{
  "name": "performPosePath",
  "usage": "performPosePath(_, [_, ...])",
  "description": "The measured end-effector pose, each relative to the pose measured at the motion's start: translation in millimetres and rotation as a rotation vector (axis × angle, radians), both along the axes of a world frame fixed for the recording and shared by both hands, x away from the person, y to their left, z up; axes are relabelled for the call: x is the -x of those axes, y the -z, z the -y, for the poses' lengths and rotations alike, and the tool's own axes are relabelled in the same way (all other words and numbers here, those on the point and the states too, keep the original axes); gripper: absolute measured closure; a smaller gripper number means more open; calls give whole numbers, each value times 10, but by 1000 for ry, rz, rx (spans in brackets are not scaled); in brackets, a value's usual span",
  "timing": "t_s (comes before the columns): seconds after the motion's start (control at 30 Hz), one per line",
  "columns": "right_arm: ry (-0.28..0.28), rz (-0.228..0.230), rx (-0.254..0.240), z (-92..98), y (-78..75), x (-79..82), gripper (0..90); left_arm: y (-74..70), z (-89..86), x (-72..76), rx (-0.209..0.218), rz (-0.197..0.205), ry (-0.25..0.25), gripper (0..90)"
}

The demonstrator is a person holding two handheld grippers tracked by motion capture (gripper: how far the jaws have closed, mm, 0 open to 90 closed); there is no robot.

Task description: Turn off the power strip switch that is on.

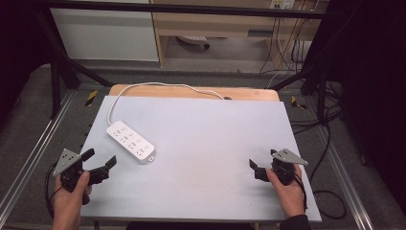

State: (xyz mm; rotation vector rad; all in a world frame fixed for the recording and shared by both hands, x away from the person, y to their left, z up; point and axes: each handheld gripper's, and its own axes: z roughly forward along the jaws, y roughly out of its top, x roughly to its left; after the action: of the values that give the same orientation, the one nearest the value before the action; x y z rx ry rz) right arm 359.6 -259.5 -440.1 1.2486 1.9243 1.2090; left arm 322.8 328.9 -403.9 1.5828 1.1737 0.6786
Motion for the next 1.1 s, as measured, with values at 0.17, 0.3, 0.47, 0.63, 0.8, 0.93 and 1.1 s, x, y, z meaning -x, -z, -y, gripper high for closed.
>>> performPosePath(0.17, [17, -6, -7, 26, 4, 11, 57, -3, 4, 4, 2, -2, 1, 89])
performPosePath(0.3, [15, -5, -7, 26, 1, 17, 54, -9, 28, 4, -3, 1, 1, 88])
performPosePath(0.47, [10, -10, -1, 9, 6, 21, 51, -20, 54, 4, -9, 8, -9, 89])
performPosePath(0.63, [13, -8, -3, 12, -1, 33, 49, -67, 72, -9, 8, 25, -7, 90])
performPosePath(0.8, [23, 1, -11, 37, -9, 48, 50, -144, 106, -100, 3, 19, 0, 89])
performPosePath(0.93, [18, 9, -10, 37, -22, 60, 52, -230, 172, -207, -16, 19, 8, 88])
performPosePath(1.1, [14, 7, -11, 27, -26, 63, 63, -297, 210, -316, -29, 22, 15, 83])
